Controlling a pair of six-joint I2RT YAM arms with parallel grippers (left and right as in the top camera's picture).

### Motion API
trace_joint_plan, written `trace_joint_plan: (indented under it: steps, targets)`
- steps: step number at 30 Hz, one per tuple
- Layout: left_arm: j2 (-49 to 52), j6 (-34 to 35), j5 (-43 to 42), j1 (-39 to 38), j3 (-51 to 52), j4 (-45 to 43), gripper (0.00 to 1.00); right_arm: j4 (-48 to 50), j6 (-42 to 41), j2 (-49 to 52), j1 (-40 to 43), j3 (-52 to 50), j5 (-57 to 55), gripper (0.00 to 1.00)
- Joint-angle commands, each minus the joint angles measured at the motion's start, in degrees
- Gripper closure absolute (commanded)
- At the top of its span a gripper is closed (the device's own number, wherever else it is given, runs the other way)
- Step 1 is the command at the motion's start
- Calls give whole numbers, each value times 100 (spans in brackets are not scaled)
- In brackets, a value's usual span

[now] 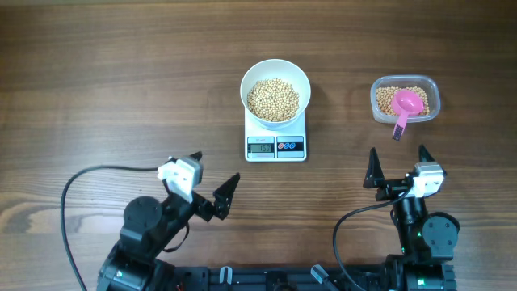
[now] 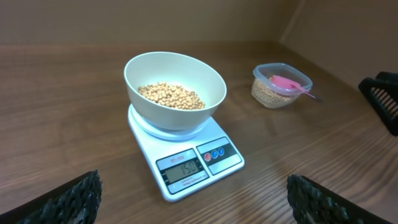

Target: Scoop item into bowl and weigh 150g on scale

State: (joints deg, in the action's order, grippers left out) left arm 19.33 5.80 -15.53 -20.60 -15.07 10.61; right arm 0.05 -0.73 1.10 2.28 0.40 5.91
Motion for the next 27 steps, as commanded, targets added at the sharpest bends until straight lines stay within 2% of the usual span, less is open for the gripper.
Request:
trace_joint_plan:
  steps: [1, 6, 14, 21, 27]
  targets:
    - [-636, -260, -245, 361, 391, -116, 0, 20, 35, -20, -24, -11, -79, 0]
    - [-1086, -260, -247, 824, 706, -260, 0, 20, 33, -20, -24, -11, -79, 0]
    - [-1615, -282, -247, 1137, 1073, -376, 0, 20, 33, -17, -24, -11, -79, 0]
    - [-1812, -284, -208, 1189, 1381, -599, 0, 20, 33, -17, -24, -11, -79, 0]
    - [-1864, -282, 212, 1189, 1471, -901, 0, 20, 33, -20, -24, -11, -79, 0]
